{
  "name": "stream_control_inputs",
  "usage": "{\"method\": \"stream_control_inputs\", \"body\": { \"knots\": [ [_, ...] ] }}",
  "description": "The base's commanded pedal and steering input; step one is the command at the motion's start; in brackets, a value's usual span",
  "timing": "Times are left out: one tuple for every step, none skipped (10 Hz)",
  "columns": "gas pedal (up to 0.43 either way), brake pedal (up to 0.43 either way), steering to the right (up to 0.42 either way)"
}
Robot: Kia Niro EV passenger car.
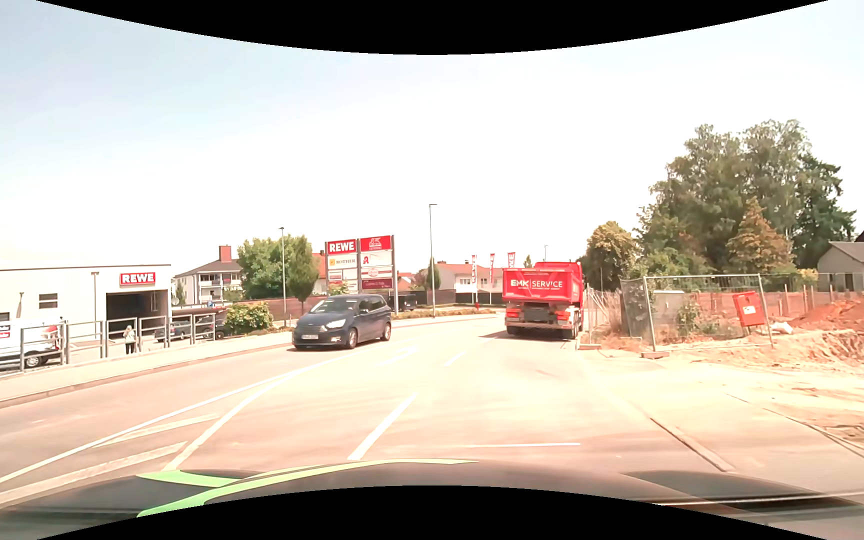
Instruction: Follow the waypoints while adhering to traffic rules and regulations
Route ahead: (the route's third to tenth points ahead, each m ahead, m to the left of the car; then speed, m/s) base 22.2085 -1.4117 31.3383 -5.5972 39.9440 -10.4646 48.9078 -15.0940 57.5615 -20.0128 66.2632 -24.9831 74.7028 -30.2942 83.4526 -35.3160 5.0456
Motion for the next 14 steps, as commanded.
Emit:
{"method": "stream_control_inputs", "body": {
  "knots": [
    [0.0,0.0,-0.048],
    [0.0,0.0,-0.048],
    [0.0,0.0,-0.048],
    [0.0,0.0,-0.048],
    [0.008,0.0,-0.048],
    [0.008,0.0,-0.048],
    [0.008,0.0,-0.046],
    [0.008,0.0,-0.043],
    [0.008,0.0,-0.032],
    [0.008,0.0,-0.023],
    [0.008,0.0,-0.015],
    [0.008,0.0,-0.007],
    [0.008,0.0,0.004],
    [0.008,0.0,0.012]
  ]
}}
